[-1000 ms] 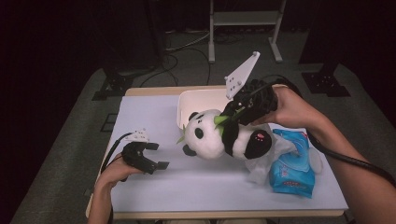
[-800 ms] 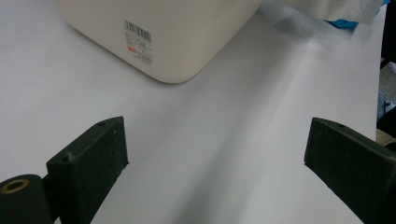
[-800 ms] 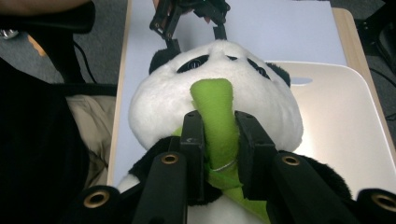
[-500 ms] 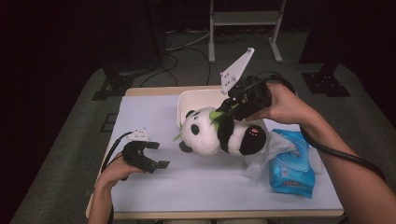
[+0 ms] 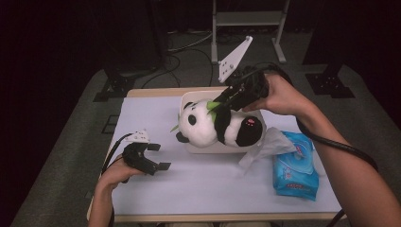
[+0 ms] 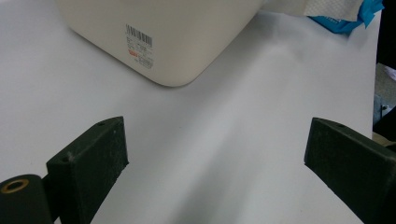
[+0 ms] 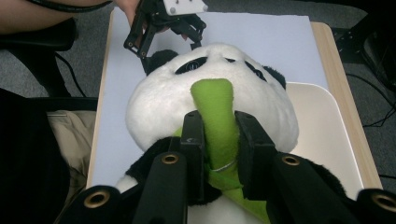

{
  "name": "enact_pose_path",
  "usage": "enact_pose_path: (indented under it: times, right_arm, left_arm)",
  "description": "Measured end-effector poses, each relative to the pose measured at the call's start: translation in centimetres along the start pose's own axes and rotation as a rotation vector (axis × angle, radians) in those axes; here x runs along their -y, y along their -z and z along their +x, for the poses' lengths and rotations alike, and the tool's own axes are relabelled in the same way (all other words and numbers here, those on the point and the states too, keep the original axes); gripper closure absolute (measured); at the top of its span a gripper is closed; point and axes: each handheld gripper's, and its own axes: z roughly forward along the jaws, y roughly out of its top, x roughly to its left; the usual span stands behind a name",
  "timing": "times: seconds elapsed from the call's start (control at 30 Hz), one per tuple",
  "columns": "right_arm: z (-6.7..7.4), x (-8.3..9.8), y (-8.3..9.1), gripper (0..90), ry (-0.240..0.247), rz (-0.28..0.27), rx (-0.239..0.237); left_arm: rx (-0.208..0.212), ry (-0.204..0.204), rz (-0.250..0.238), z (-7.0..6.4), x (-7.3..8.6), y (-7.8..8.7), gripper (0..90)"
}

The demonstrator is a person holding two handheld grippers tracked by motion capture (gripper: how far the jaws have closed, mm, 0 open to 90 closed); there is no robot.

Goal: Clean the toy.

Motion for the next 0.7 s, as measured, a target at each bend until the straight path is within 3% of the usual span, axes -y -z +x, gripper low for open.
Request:
enact_pose_path:
  times: [0.33, 0.7]
  right_arm:
    - [-0.7, 0.0, 0.3, 74.0, -0.005, 0.024, 0.031]
    - [-3.3, 0.3, -0.3, 74.1, -0.033, 0.040, 0.046]
  left_arm:
    - [0.003, -0.008, -0.005, -0.1, -0.1, 0.1, 5.1]
    - [0.006, -0.005, -0.006, 0.1, -0.1, 0.1, 5.2]
